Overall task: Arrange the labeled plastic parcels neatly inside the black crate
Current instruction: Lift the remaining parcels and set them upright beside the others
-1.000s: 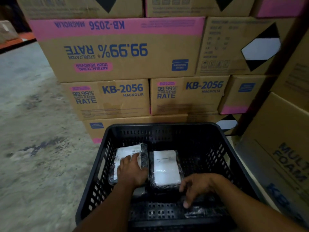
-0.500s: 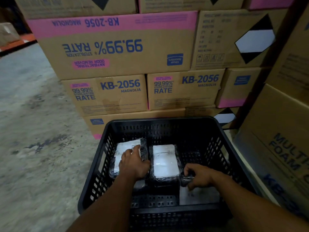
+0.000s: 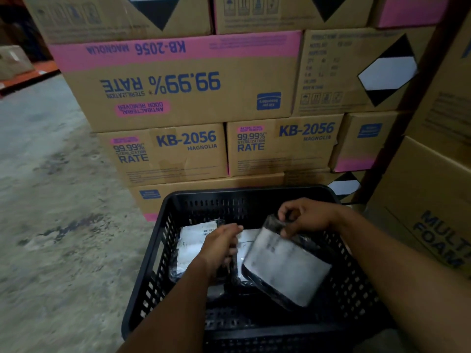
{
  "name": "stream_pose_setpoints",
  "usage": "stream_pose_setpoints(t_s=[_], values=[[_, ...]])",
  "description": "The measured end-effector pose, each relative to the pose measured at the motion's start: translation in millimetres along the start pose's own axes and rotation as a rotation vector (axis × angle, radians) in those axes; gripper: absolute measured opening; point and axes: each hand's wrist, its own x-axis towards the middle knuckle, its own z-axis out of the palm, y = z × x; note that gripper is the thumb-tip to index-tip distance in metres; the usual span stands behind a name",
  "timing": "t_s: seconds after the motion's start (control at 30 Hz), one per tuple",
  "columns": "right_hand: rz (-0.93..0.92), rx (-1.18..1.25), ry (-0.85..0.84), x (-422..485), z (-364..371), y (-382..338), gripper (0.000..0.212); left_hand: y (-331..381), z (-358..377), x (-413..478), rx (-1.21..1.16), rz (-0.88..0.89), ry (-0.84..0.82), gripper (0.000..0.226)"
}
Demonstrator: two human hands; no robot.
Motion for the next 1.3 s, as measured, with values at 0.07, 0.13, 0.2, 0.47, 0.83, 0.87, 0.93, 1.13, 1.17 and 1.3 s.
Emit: stream_pose_setpoints(t_s=[0.07,0.13,0.2,0.47,0.83,0.87,0.93,1.13,1.17,1.3], values=[[-0.027,0.195,0.088,4,-1,-5,0.027,5,-2,2,-0.098,-0.062,-0.080,0.048],[-0.030,0.382,0.173,9,8,1,0.025,4,-8,6,-0.080,-0.054,-0.034,0.049],[-0.009,0.528,0.257,15,23,11,0.020,1,-11,9,-0.060,0.002,0.070,0.044],[0.032,0.758,0.345,32,49,39,0.053,11,-7,19,-0.023,0.188,0.407,0.034],[0.252,0.761,0.593,71,78,87,0.062,-51,-57,29,1.066,0.102,0.273,0.077],[0.257,0.752,0.589,74,85,84,0.062,-52,-58,31,1.055,0.103,0.279,0.078],[0.235,0.691,0.559,83,99,78,0.061,-50,-59,33,1.031,0.098,0.292,0.079],[0.256,0.475,0.562,98,110,75,0.058,-52,-63,36,1.008,0.085,0.306,0.080],[0.256,0.453,0.564,98,109,75,0.058,-51,-63,37,1.005,0.084,0.307,0.080],[0.317,0.330,0.565,98,109,72,0.060,-45,-61,38,1.000,0.048,0.281,0.080]])
